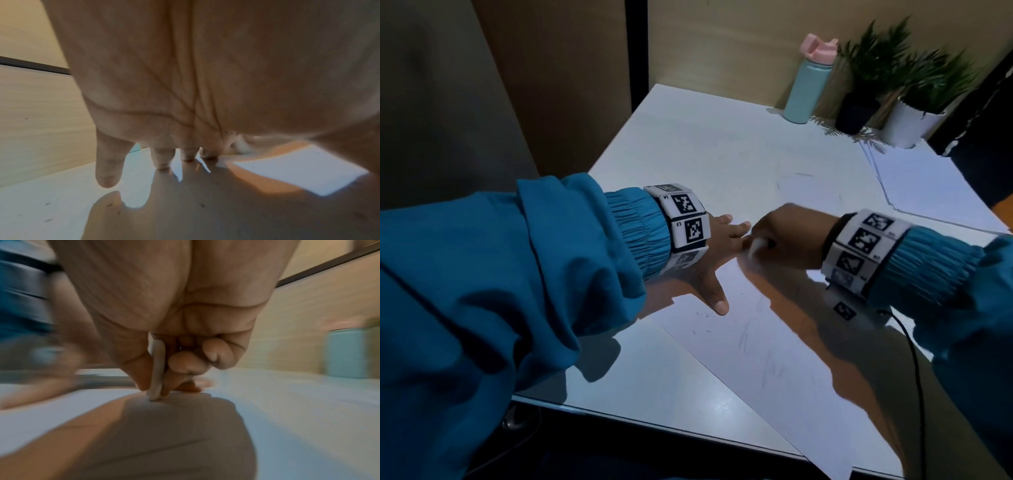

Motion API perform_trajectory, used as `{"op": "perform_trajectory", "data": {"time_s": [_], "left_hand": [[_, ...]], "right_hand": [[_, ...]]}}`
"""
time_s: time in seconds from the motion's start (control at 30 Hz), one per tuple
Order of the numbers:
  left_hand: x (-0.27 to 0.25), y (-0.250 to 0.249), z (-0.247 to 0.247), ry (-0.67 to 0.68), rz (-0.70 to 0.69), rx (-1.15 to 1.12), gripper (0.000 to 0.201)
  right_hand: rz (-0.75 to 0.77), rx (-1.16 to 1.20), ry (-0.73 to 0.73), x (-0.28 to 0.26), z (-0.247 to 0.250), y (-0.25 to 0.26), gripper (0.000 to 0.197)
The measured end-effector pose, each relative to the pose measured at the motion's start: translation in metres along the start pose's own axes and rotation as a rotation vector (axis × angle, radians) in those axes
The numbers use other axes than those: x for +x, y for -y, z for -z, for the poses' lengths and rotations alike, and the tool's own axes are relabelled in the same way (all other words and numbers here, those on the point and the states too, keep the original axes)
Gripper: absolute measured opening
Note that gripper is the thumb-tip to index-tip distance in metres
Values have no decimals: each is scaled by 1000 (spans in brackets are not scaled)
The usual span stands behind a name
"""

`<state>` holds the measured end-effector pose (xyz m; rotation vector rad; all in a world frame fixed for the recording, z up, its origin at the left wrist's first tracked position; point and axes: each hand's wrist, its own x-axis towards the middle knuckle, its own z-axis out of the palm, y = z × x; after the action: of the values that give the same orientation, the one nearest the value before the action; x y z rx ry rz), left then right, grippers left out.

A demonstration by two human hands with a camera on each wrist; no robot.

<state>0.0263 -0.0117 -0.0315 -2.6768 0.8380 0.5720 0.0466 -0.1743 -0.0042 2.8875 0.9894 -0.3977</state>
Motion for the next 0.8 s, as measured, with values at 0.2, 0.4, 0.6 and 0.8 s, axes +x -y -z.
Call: {"op": "perform_trajectory", "data": {"time_s": [0.2, 0.4, 0.6, 0.8], "left_hand": [[2, 0, -2, -13, -1, -8, 130], [6, 1, -2, 12, -14, 27, 129], [5, 0, -2, -5, 5, 9, 132], [5, 0, 0, 15, -10, -21, 130]], "right_hand": [[-54, -12, 32, -3, 5, -11, 24], [89, 4, 40, -16, -9, 16, 20], [-83, -17, -29, -3, 4, -27, 26], [100, -37, 97, -21, -10, 6, 23]]}}
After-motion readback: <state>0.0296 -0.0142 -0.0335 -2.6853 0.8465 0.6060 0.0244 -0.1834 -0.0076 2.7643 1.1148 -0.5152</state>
